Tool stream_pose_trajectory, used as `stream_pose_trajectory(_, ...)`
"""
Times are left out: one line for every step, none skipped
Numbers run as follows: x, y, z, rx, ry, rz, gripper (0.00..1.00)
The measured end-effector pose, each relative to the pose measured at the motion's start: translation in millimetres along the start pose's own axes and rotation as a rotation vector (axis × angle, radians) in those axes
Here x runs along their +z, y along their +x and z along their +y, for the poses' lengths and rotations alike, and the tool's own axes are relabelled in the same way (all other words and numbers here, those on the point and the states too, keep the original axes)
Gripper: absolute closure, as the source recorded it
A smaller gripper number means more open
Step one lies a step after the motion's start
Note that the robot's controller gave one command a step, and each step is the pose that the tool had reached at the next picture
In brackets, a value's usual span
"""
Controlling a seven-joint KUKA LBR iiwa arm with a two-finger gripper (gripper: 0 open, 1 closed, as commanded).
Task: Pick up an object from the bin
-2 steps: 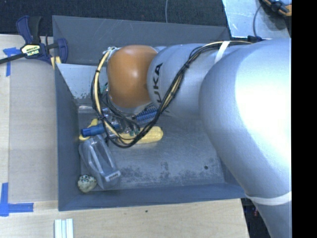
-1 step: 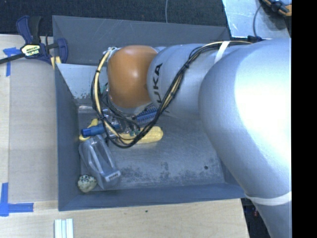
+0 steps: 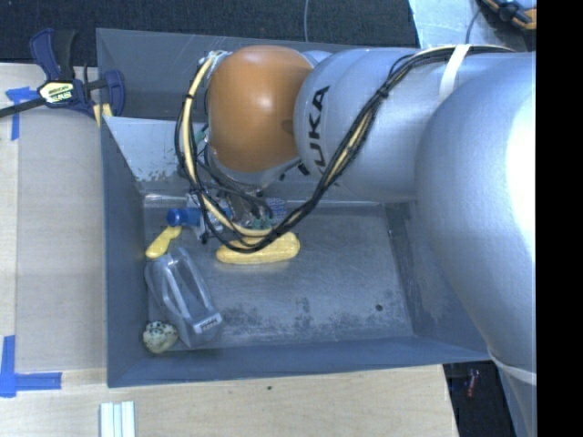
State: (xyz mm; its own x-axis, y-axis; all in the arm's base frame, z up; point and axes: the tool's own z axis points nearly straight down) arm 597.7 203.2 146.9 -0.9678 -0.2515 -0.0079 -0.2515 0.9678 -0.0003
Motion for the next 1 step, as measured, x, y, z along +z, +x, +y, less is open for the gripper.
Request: stream_pose_trajectory(-48.7,18.3,3.9,0.008,-0.001,0.005,1.0)
